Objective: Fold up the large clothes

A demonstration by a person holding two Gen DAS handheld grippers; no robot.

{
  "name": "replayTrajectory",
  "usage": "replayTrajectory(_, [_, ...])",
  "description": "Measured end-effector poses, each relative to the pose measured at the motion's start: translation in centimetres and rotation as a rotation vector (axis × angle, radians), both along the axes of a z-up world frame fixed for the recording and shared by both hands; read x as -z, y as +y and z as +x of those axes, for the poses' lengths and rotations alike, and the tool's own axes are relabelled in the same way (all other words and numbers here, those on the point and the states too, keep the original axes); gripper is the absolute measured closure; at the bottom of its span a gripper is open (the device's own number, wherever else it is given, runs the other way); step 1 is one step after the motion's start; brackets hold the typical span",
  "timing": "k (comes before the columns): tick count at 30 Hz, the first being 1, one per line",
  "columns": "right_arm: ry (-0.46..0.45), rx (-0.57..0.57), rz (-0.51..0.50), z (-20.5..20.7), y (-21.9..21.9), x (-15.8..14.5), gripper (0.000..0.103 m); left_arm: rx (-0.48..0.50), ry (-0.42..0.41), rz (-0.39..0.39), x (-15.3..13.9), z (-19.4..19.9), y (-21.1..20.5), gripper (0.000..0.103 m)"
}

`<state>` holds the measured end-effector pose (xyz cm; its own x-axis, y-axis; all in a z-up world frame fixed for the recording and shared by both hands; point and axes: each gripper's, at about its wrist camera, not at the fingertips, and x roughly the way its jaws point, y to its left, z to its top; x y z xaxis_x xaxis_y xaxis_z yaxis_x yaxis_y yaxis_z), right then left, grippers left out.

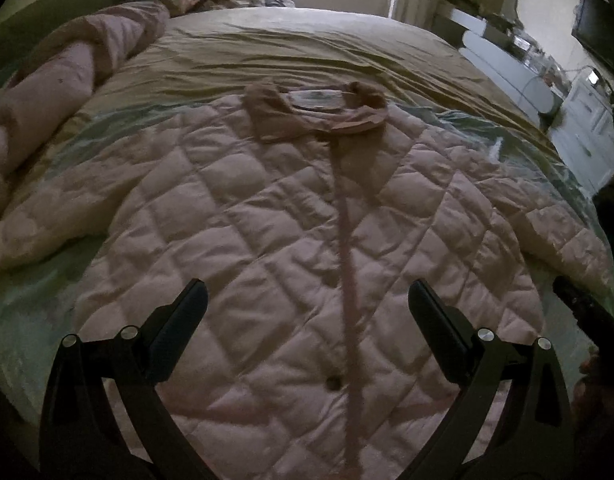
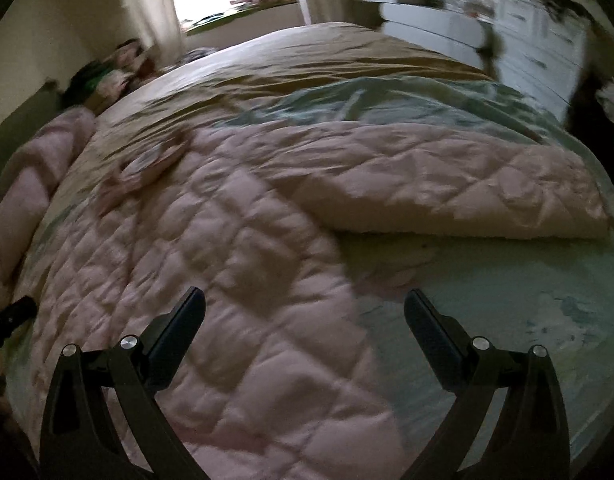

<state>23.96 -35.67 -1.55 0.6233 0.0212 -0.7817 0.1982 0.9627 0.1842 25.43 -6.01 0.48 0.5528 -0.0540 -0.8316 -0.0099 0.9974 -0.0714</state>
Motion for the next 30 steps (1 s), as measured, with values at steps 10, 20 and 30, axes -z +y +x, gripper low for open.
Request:
replayTrajectory(10, [0.026,0.194,0.023,0.5,-7.6,1.7,0.004,0.027,0.033,-0.019,1.9,4.5,-3.4,0.009])
replayTrajectory(20, [0.062,0.412,0.158,0.5,-15.9,5.2,0.004,0.081,0.063,0.026,5.1,6.4,-7.1,0.009])
replayTrajectory(30, [0.039,0.655,0.309,0.5,-23.9,7.5,0.004,0.038,0.102,0.064,8.1,6.7,-6.5,0.009])
